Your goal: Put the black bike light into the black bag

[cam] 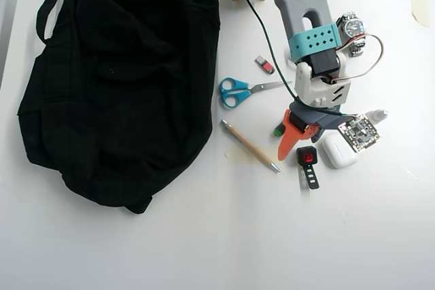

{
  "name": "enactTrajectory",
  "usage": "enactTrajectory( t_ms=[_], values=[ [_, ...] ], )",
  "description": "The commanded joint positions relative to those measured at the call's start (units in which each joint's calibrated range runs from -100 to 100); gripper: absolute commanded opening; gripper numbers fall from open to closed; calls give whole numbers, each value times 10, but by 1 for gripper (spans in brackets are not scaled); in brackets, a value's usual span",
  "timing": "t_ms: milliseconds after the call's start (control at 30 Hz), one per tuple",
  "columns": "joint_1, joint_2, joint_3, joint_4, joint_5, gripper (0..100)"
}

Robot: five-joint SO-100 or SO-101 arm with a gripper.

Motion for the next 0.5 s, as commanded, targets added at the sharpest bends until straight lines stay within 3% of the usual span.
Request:
enactTrajectory(
  t_ms=[0,267,467],
  values=[
    [-6,-4,-32,-1,2,35],
    [-10,28,-54,5,3,26],
    [-11,38,-80,17,3,27]
  ],
)
